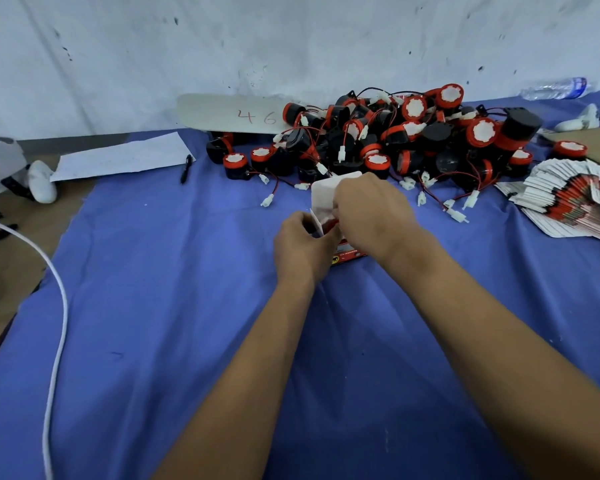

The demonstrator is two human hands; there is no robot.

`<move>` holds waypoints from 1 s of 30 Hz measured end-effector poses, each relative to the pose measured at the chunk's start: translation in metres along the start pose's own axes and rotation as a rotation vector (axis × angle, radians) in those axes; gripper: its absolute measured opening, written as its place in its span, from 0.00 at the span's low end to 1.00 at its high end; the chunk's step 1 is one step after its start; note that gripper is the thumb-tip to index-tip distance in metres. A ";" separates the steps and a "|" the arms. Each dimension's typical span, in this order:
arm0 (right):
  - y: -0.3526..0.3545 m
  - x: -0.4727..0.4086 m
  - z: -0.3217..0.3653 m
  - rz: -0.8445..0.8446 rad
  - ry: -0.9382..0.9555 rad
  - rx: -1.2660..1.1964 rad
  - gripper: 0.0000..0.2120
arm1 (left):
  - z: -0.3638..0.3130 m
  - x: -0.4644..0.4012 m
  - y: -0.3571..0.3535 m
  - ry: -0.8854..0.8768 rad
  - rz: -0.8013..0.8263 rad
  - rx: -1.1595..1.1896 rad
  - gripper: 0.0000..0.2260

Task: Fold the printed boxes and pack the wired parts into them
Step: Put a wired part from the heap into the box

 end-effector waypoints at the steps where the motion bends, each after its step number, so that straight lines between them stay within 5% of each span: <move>1: -0.001 -0.001 0.004 0.019 0.035 0.015 0.06 | -0.001 0.001 0.000 0.001 0.007 0.014 0.13; 6: 0.000 0.000 0.024 0.041 0.227 0.079 0.10 | -0.004 0.001 -0.001 -0.013 0.042 0.044 0.11; 15: -0.007 -0.002 0.025 0.080 0.210 0.049 0.08 | -0.004 0.001 -0.002 -0.013 0.064 0.039 0.08; 22: -0.019 0.003 0.039 0.299 0.327 0.024 0.08 | -0.007 0.002 -0.004 -0.035 0.074 0.013 0.09; 30: 0.005 -0.006 0.008 -0.078 0.119 -0.413 0.04 | 0.000 -0.004 -0.005 -0.023 0.079 0.036 0.03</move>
Point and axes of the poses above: each hand's wrist, its own x-axis away from the middle knuckle, its own y-axis out of the back of the hand, z = x × y, the point moved 10 cm from there along -x, towards the middle knuckle, and after that the axes turned 11 degrees about x, right-handed, at the moved point
